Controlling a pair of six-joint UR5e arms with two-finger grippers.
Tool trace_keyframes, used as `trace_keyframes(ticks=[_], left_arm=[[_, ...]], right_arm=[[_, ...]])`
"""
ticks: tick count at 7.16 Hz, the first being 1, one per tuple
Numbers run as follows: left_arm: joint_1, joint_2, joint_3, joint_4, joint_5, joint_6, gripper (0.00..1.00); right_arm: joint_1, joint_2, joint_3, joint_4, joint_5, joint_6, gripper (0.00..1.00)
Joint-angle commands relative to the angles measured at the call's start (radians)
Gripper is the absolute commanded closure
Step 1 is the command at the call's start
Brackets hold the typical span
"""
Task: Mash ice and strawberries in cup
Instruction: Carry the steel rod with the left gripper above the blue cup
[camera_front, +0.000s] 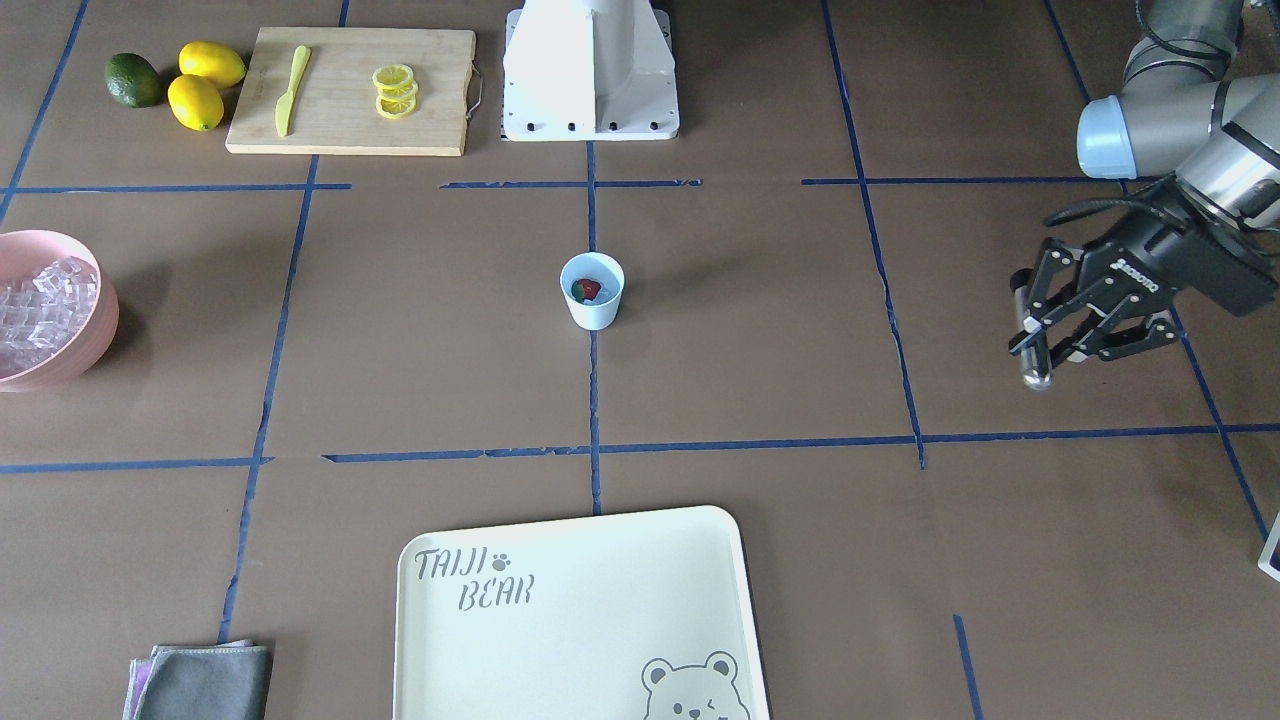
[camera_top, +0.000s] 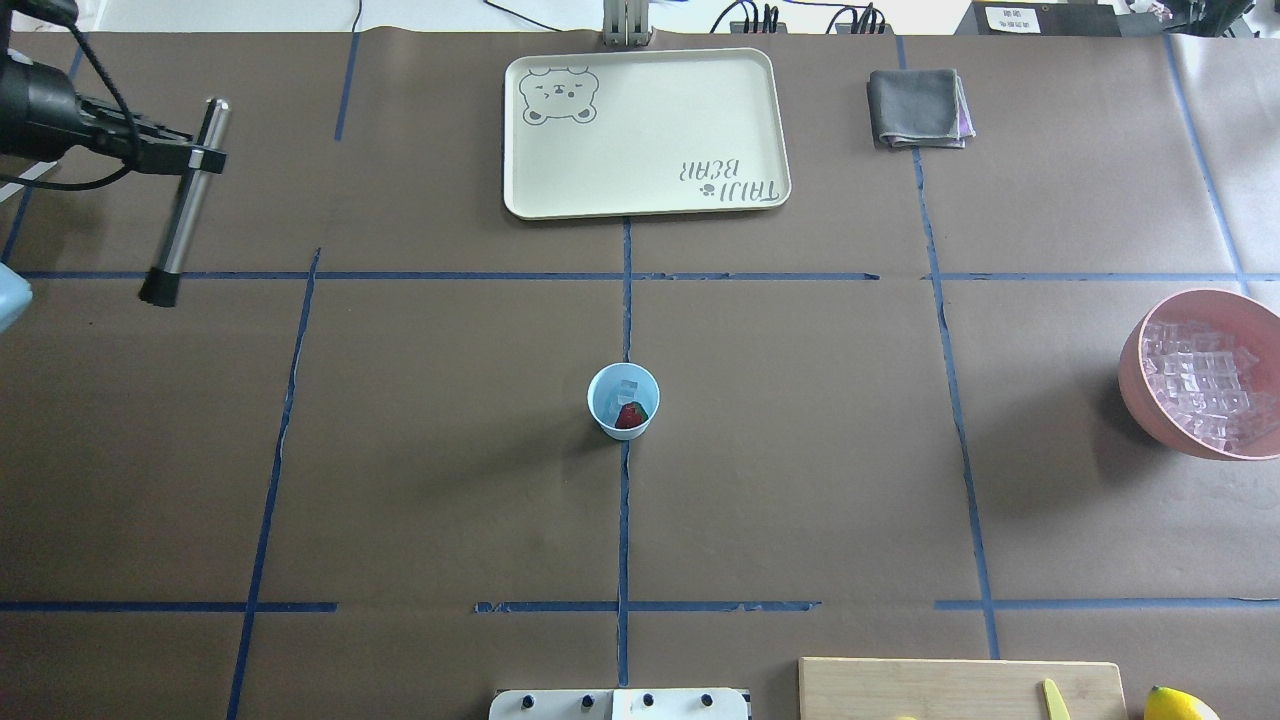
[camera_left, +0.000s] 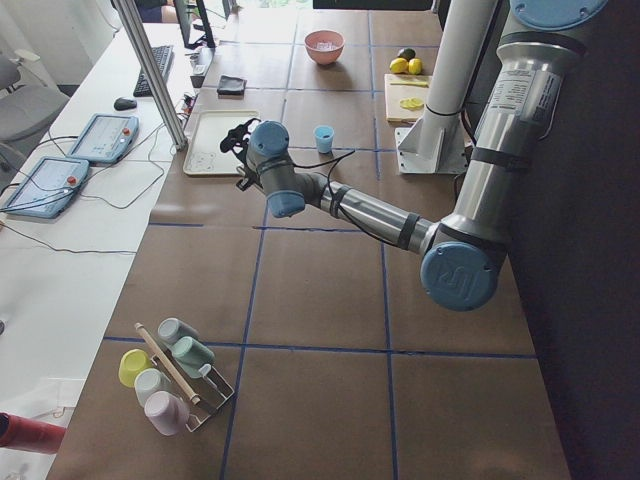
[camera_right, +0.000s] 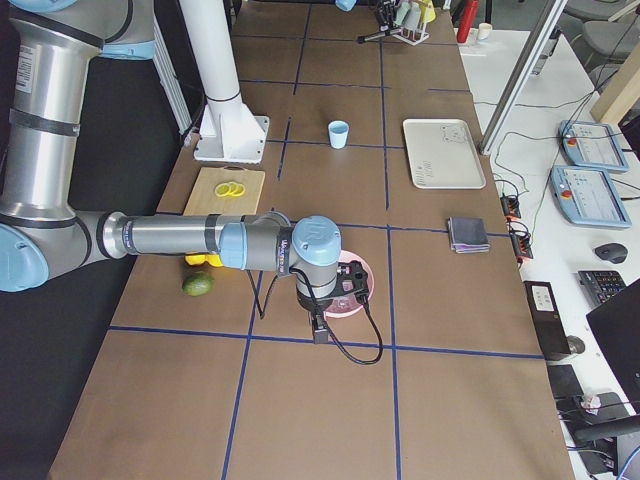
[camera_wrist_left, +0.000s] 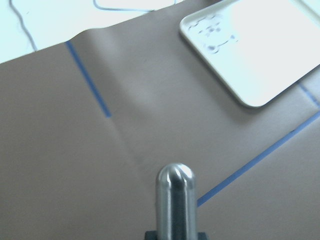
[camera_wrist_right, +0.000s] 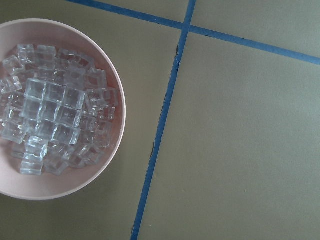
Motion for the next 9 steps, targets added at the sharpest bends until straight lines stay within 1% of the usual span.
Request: trace_keyframes(ticks=[1,2,3,4,5,7,8,9], left_arm=[[0.159,-0.118,-0.004,-0.225,0.029,-0.142,1.0],[0.195,-0.164,0.008,-0.305,0.081,-0.098,1.0],[0.247,-0.195,0.005,-0.329,0.11,0.02,1.0],[0.304,-0.235,0.005,-0.343,0.175,0.067,1.0],[0.369,-0.278,0.008,-0.393,0.28,0.069,1.0],[0.387,-0.359,0.012,-0.391,0.307,0.075,1.0],[0.413,-0.376,0.014,-0.409,0.378,0.166,1.0],[0.468,-0.385,0.015,-0.468,0.454,0.205,1.0]], right_arm=[[0.0,-0.001,0.001,0.0,0.0,-0.001,0.01],[0.0,-0.001,0.003,0.0,0.0,0.001,0.01],[0.0,0.001,0.003,0.0,0.0,0.001,0.01],[0.0,0.001,0.004,0.0,0.0,0.001,0.01],[0.0,0.001,0.004,0.0,0.0,0.001,0.01],[0.0,0.004,0.003,0.0,0.0,0.001,0.01],[0.0,0.004,0.004,0.0,0.0,0.001,0.01],[0.0,0.004,0.004,0.0,0.0,0.001,0.01]])
